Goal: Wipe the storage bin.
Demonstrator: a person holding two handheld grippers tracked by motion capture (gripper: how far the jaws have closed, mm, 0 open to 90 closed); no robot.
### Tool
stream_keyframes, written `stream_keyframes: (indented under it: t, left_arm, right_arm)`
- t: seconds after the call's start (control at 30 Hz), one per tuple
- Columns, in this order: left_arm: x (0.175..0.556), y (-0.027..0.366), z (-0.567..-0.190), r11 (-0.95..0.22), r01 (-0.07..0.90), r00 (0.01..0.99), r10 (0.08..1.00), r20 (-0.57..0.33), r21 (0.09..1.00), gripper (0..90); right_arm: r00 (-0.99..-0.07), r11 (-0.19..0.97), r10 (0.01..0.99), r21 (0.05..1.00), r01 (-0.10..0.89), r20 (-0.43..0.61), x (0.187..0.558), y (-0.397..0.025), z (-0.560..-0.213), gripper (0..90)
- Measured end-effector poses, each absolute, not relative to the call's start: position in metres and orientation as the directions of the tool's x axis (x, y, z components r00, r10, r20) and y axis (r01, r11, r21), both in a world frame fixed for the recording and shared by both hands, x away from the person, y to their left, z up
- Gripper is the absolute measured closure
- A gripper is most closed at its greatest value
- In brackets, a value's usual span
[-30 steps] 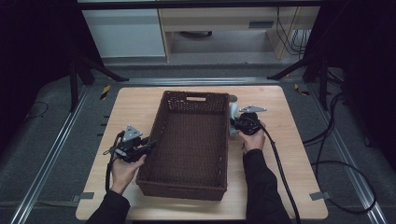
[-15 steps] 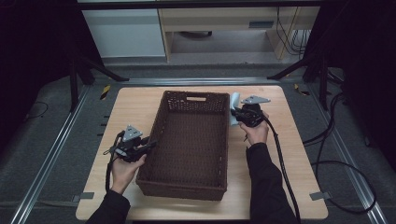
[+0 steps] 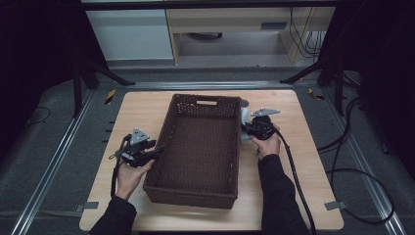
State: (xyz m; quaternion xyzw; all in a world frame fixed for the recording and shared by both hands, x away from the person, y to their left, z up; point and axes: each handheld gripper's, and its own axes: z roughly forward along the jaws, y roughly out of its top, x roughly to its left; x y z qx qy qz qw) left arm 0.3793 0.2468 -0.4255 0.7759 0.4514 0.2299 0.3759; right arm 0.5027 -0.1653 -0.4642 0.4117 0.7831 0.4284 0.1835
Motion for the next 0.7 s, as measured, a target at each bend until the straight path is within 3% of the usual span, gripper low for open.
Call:
stream_keyframes:
  t: [0.1, 0.27, 0.57, 0.63, 0.7]
  left_arm:
    - [0.378, 0.248, -0.423, -0.296, 0.525, 0.489, 0.872, 0.002, 0.798, 43.5]
    - [0.371, 0.250, -0.417, -0.290, 0.523, 0.494, 0.870, -0.007, 0.801, 42.7]
    - [0.348, 0.253, -0.423, -0.293, 0.523, 0.515, 0.857, -0.023, 0.800, 53.2]
    - [0.348, 0.250, -0.424, -0.294, 0.524, 0.518, 0.855, -0.025, 0.799, 63.4]
    - [0.349, 0.248, -0.424, -0.292, 0.521, 0.509, 0.860, -0.017, 0.802, 65.0]
  right_arm:
    - [-0.604, 0.287, 0.796, 0.855, 0.432, 0.037, 0.497, -0.171, -0.441, 82.0]
    - [-0.624, 0.285, 0.782, 0.876, 0.388, 0.022, 0.489, -0.172, -0.422, 82.1]
    - [-0.634, 0.344, 0.772, 0.815, 0.466, 0.037, 0.480, -0.168, -0.459, 82.0]
    - [-0.630, 0.356, 0.775, 0.795, 0.491, 0.043, 0.480, -0.167, -0.471, 82.0]
    - [-0.624, 0.358, 0.779, 0.776, 0.520, 0.059, 0.480, -0.165, -0.487, 82.0]
